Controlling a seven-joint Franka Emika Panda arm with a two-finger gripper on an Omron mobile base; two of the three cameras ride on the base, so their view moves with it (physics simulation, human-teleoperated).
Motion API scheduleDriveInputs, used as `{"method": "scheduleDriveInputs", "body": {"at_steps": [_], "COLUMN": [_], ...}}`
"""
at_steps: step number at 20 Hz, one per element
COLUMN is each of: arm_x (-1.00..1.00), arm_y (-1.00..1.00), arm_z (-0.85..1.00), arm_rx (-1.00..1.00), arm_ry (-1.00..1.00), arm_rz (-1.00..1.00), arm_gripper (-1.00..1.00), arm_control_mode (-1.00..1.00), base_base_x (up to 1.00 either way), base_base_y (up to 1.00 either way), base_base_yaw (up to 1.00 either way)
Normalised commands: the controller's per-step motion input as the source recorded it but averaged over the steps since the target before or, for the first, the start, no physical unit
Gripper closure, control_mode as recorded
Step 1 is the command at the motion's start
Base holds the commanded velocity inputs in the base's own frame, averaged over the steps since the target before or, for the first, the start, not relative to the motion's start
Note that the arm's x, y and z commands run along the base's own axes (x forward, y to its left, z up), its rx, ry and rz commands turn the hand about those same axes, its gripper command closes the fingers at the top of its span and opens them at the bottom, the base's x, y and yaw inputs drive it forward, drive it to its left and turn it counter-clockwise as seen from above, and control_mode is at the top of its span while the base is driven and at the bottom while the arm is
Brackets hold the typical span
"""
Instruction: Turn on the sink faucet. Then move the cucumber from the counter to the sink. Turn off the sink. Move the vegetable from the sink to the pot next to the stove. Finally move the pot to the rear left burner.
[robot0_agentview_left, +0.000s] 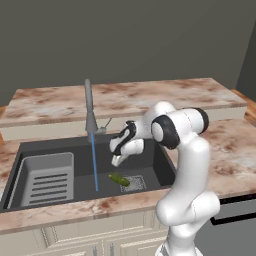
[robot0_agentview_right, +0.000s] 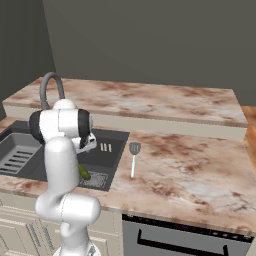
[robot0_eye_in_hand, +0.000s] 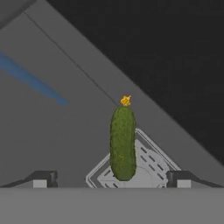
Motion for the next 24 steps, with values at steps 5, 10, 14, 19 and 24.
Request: {"method": "scheduleDriveInputs", "body": {"at_steps": [5, 10, 14, 19, 24], "arm_x": [-0.12, -0.09, -0.04, -0.08, -0.14], "arm_y": [-0.21, -0.19, -0.14, -0.14, -0.12], "arm_z": [0.77, 0.77, 0.73, 0.59, 0.35], "arm_rx": [0.07, 0.06, 0.04, 0.04, 0.06], "arm_ry": [0.0, 0.0, 0.0, 0.0, 0.0], "arm_rz": [0.0, 0.0, 0.0, 0.0, -0.01], "arm_gripper": [-1.0, -1.0, -1.0, -1.0, -1.0], "arm_control_mode": [-1.0, -1.0, -1.0, -1.0, -1.0], "base_base_x": [0.0, 0.0, 0.0, 0.0, 0.0], "base_base_y": [0.0, 0.0, 0.0, 0.0, 0.0], "base_base_yaw": [0.0, 0.0, 0.0, 0.0, 0.0]}}
